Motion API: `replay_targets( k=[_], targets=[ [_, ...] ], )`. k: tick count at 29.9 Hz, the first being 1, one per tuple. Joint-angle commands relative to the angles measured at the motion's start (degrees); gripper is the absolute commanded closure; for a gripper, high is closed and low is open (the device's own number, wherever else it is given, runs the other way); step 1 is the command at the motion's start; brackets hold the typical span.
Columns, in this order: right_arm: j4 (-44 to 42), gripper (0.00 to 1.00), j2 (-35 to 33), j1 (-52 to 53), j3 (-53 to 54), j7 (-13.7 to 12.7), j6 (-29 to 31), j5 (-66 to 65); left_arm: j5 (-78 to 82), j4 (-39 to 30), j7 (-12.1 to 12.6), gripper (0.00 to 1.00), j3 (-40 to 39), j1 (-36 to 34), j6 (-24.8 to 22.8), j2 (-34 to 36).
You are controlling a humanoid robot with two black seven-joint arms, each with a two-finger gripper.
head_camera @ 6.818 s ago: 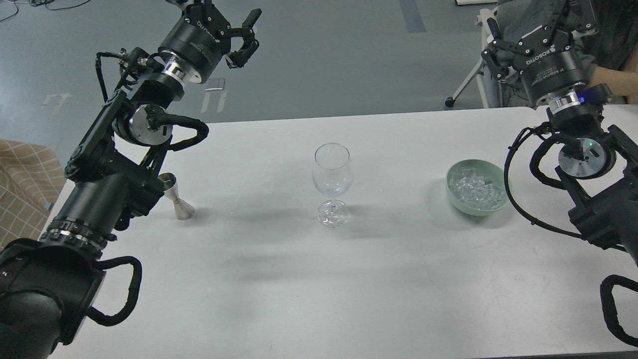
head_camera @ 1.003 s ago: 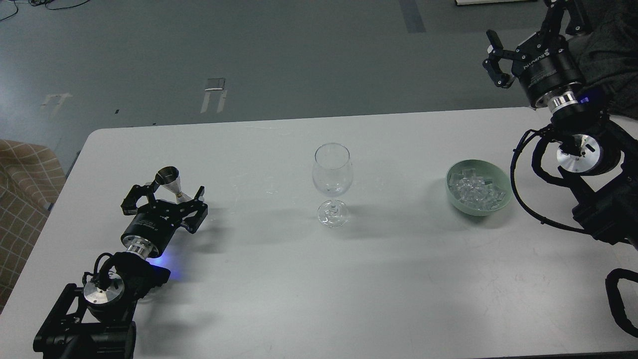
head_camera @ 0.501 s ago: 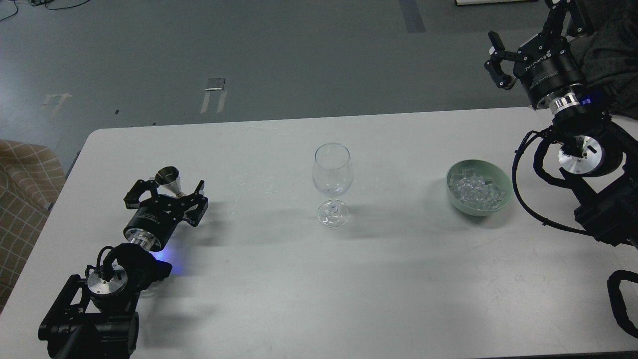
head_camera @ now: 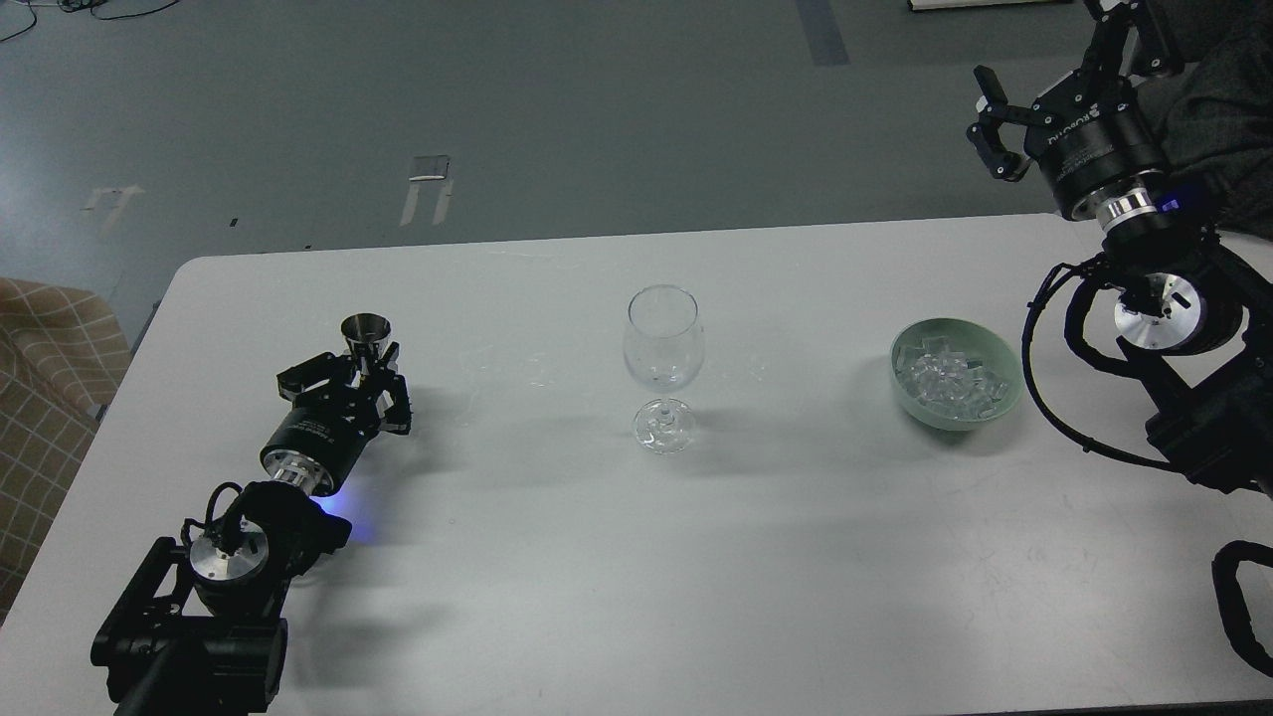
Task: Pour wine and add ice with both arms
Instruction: 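Lift the jigger upright with the left gripper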
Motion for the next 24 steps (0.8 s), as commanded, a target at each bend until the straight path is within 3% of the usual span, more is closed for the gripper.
replay_targets(
  k=[1, 14, 24],
  targets=[
    [-0.01, 0.00, 0.00, 0.03, 0.00, -0.07, -0.08, 0.00, -0.04, 0.00, -0.06, 1.00, -0.05, -0.07, 0.06, -0.99],
    [0.08, 0.00, -0.26, 0.03, 0.00, -0.07, -0.08, 0.00, -0.92, -2.98, -1.20, 1.00, -0.49, -2.71, 1.81, -2.40],
    [0.08, 0.00, -0.44, -0.06, 0.00, -0.07, -0.08, 0.00, -0.40, -22.47, 0.38, 1.00, 0.74, -2.10, 13.67, -2.58]
  ],
)
